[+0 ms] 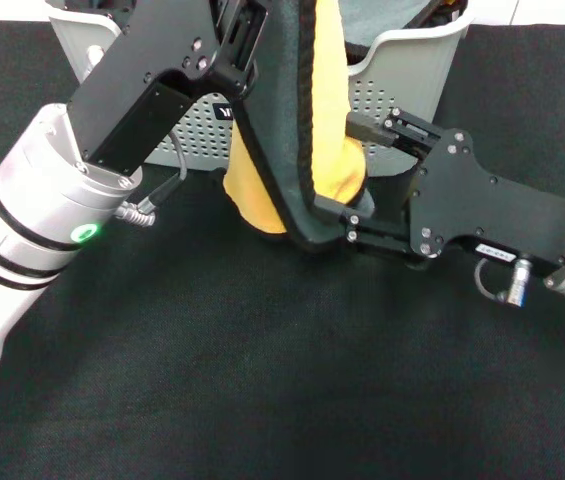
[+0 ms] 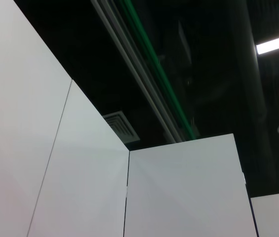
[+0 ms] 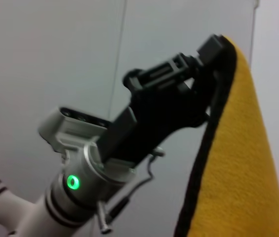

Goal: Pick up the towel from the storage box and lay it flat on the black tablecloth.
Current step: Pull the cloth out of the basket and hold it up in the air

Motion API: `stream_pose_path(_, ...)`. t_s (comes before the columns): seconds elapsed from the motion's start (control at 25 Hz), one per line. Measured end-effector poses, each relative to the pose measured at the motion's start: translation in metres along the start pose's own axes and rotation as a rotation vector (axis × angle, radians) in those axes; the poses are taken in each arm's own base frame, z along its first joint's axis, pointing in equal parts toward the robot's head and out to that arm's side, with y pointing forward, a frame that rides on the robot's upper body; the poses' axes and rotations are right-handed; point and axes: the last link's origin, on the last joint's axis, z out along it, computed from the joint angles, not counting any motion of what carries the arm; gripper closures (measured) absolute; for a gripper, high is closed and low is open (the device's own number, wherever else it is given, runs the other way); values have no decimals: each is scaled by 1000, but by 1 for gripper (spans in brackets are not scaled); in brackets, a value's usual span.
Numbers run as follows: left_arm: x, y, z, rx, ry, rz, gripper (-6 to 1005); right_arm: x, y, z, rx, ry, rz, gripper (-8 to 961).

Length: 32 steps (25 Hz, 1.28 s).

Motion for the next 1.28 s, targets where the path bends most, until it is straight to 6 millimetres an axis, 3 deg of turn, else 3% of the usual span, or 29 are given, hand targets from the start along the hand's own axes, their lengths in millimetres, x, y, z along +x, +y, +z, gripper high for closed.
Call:
stream_pose_path(0.4,0,-3,0,36,15,34,992,12,9,8,42,53,-48,187)
stream_pose_path(0.76,-4,-5,1,70,3,73,992,13,32,24,93,65,-244,190)
stream_pose_path(1.28,-3,-7,-2,88,2,81,992,2,44,5,116,-56,-283,193)
